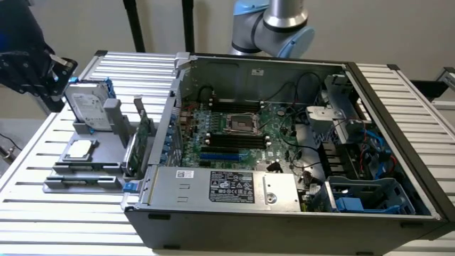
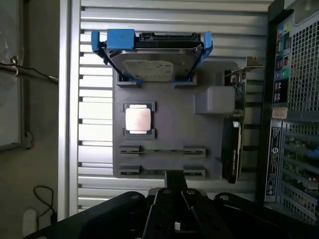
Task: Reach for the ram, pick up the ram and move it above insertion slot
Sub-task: 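Reach for the ram, then pick up the ram and move it above insertion slot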
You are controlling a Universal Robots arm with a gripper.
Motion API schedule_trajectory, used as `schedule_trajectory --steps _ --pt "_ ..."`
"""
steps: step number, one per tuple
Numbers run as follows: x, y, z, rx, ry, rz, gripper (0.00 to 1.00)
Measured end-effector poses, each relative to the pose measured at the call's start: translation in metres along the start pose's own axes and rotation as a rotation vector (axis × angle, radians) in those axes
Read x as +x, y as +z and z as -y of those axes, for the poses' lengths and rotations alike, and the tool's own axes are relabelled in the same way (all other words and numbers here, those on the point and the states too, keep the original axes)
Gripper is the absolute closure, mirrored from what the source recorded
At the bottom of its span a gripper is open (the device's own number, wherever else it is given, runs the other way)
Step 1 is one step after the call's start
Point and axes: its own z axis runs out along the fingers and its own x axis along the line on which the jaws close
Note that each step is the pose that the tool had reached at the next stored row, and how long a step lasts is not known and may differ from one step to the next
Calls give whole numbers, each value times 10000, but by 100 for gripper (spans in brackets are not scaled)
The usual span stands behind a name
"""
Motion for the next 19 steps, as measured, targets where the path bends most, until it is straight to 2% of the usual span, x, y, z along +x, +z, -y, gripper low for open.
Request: schedule_trajectory --steps 4,6,13,19 --pt "-29 38 142 0 1 1 89" --pt "-37 51 175 -1 0 1 89" --pt "-38 51 178 1 -60 -2 89" --pt "-37 58 178 1 -1130 -43 89"
